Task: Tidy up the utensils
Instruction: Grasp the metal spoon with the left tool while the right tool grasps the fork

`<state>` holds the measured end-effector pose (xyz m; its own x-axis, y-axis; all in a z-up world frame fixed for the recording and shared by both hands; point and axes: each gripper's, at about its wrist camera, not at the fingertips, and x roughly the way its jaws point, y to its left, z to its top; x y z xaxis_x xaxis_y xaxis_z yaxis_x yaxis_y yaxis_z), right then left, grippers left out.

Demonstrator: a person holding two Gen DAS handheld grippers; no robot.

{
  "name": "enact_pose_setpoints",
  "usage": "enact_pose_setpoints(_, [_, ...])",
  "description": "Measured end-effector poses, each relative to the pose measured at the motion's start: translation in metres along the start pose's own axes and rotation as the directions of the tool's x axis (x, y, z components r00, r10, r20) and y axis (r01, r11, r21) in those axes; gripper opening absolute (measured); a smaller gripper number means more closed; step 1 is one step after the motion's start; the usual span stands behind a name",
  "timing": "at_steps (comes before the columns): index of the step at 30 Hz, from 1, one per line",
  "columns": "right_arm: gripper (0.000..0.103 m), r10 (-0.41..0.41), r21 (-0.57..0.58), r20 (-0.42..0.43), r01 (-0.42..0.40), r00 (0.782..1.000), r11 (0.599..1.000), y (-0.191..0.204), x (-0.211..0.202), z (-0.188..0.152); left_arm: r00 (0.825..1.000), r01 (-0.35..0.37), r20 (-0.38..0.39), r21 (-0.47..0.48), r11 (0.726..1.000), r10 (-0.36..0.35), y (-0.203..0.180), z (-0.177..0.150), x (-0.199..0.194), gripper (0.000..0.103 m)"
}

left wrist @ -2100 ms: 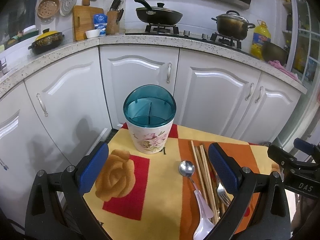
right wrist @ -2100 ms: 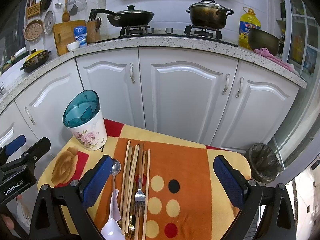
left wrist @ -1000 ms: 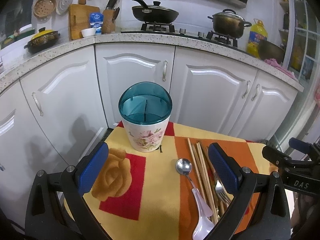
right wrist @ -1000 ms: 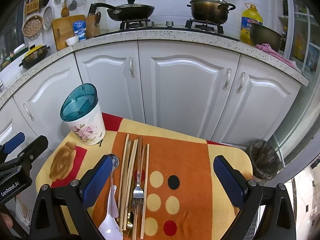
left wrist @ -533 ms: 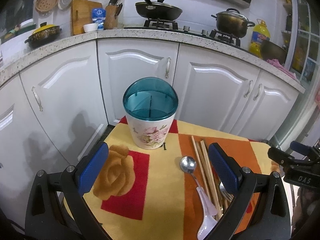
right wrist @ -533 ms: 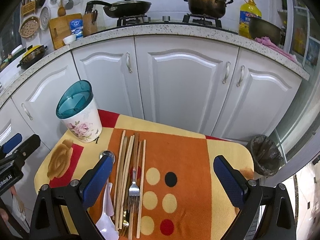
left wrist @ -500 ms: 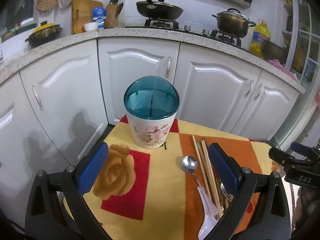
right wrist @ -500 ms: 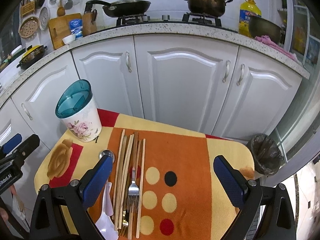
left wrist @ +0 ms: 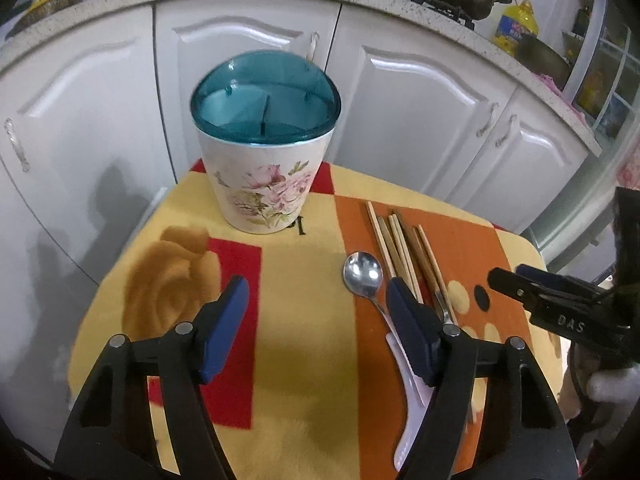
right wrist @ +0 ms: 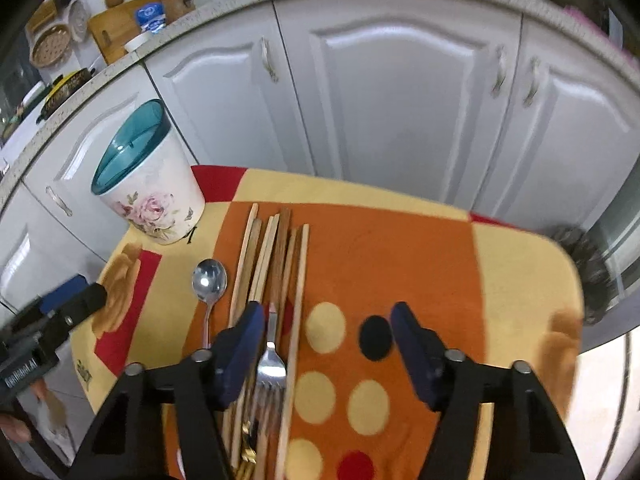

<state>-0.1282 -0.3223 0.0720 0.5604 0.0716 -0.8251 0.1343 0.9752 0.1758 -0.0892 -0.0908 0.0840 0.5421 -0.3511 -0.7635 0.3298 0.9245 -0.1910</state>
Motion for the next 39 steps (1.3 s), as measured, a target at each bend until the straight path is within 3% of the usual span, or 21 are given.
enact_pose_setpoints(4, [0.042,0.046,-0.01,-0.03,-0.047,0.998,0.999,0.003,0.021,0.012,0.999,0.003,-0.035,0.008,1.0,-0.002,0.002,0.007,0.024,0.071])
enact_pose_setpoints(8, [0.037,0.099,-0.045,-0.057,-0.101,0.993,0.994,0.011,0.041,0.026,0.997,0.009,-0.072,0.015,1.0,-0.008,0.001,0.014,0.052,0.063])
enact_pose_setpoints(19, [0.018,0.113,-0.117,-0.158,-0.133,0.981,0.984,0.027,0.091,0.049,0.981,0.093,-0.177,0.047,0.995,-0.083,-0.009,0.018,0.097,0.059])
enact_pose_setpoints(23, [0.013,0.099,-0.152,-0.166,-0.125,0.981,0.98,0.032,0.101,0.056,0.978,0.101,-0.189,0.069,0.993,-0.086,-0.011,0.02,0.104,0.037])
enact_pose_setpoints(27, [0.009,0.106,-0.168,-0.177,-0.136,0.978,0.976,0.034,0.106,0.063,0.964,0.166,-0.221,0.078,0.983,-0.145,-0.016,0.023,0.108,0.013])
enact_pose_setpoints(33, [0.008,0.121,-0.181,-0.171,-0.152,0.978,0.972,0.036,0.092,0.06,0.967,0.172,-0.206,0.104,0.98,-0.148,-0.013,0.02,0.095,0.003])
enact_pose_setpoints(35, [0.002,0.14,-0.162,-0.151,-0.165,0.979,0.973,0.029,0.078,0.059,0.969,0.169,-0.198,0.098,0.981,-0.147,-0.008,0.021,0.088,0.002])
enact_pose_setpoints(39, [0.002,0.159,-0.164,-0.126,-0.178,0.979,0.97,0.028,0.06,0.057,0.971,0.17,-0.185,0.068,0.983,-0.155,0.001,0.021,0.082,0.002])
